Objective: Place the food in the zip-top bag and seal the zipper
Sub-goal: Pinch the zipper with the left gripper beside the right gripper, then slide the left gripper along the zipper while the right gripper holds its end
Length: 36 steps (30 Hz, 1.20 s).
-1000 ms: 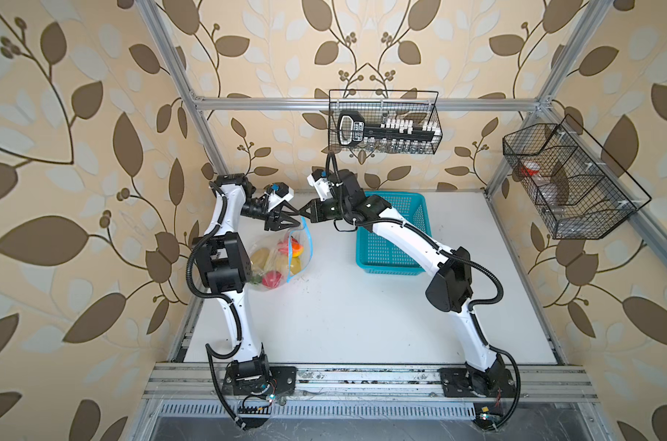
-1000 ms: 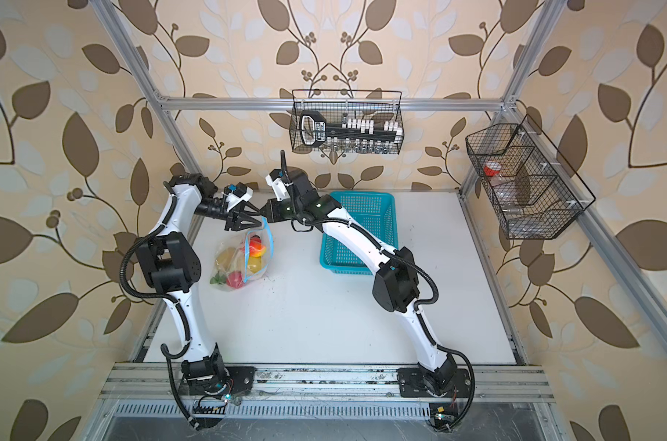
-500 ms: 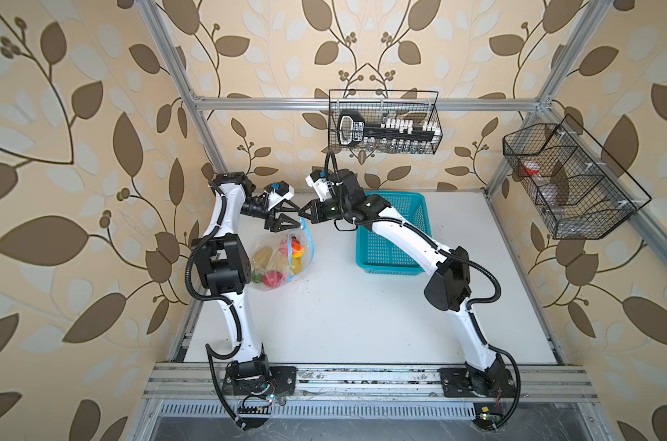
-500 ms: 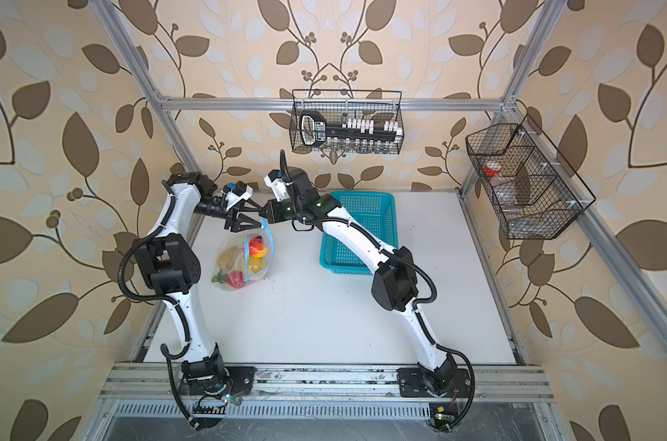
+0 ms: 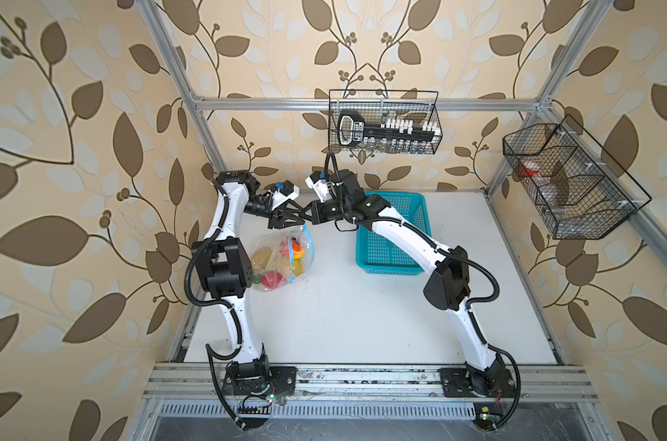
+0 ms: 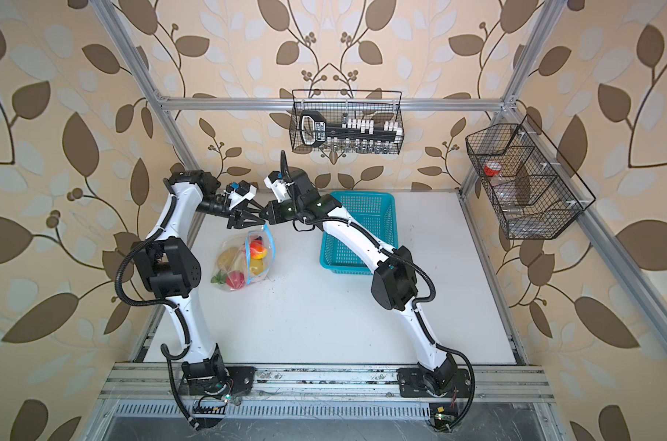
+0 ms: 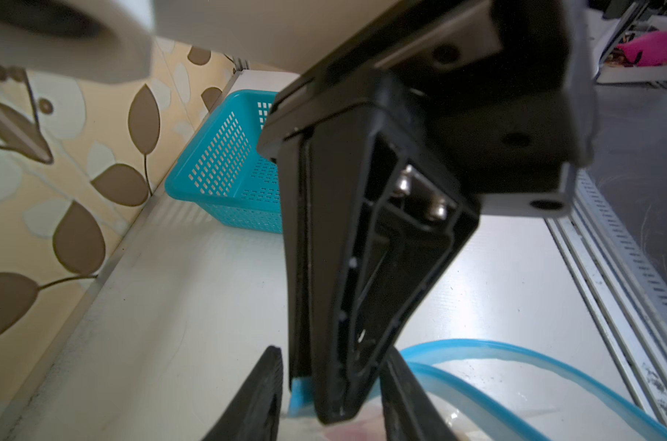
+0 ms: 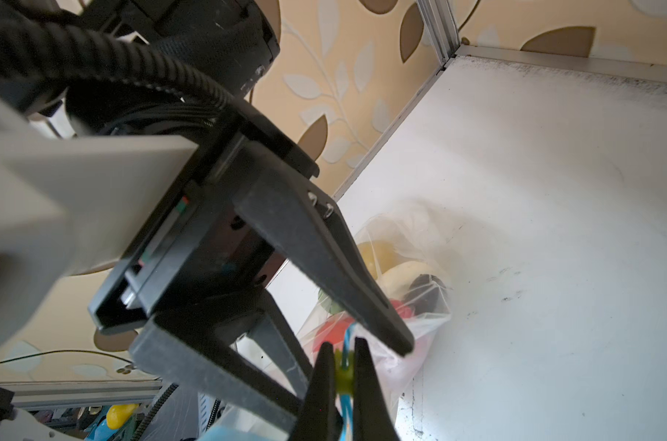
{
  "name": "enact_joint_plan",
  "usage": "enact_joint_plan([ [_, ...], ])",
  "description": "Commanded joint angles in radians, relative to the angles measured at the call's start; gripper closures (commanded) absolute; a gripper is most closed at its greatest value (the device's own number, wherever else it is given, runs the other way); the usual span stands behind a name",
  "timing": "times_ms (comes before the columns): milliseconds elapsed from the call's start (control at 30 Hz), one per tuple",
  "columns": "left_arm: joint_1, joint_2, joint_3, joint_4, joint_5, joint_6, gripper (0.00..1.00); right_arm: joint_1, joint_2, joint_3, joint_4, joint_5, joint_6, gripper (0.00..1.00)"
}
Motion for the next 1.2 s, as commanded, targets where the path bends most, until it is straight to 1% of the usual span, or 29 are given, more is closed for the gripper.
enact_joint_plan([
  [0, -0.003, -0.051, 0.011, -0.248, 0.032, 0.003, 0.64, 0.000, 0.015, 0.035, -0.005, -0.015, -0.028, 1.00],
  [67, -0.002, -0.054, 0.009, -0.247, 0.032, -0.001, 0.67, -0.002, 0.014, 0.036, -0.009, -0.010, -0.031, 1.00],
  [367, -0.003, -0.053, -0.004, -0.248, 0.019, -0.001, 0.70, -0.006, 0.003, 0.028, -0.020, -0.012, -0.041, 1.00],
  [500, -0.002, -0.056, -0.006, -0.248, 0.021, -0.003, 0.74, -0.007, 0.001, 0.026, -0.021, -0.013, -0.040, 1.00],
  [567, -0.002, -0.058, -0.029, -0.248, 0.021, -0.002, 0.78, -0.007, 0.000, 0.026, -0.019, -0.016, -0.039, 1.00],
  [767, -0.002, -0.064, -0.034, -0.248, 0.030, -0.012, 0.98, -0.006, 0.000, 0.017, -0.012, -0.019, -0.035, 1.00],
  [800, -0.002, -0.065, -0.033, -0.248, 0.034, -0.014, 1.00, -0.004, -0.001, 0.016, -0.013, -0.018, -0.036, 1.00],
  [1033, 0.000, -0.068, -0.023, -0.247, 0.063, -0.058, 1.00, -0.003, -0.011, 0.001, -0.018, -0.009, -0.041, 1.00],
  [1167, 0.001, -0.070, 0.032, -0.248, 0.070, -0.104, 1.00, -0.001, -0.023, -0.017, -0.030, 0.013, -0.050, 1.00],
])
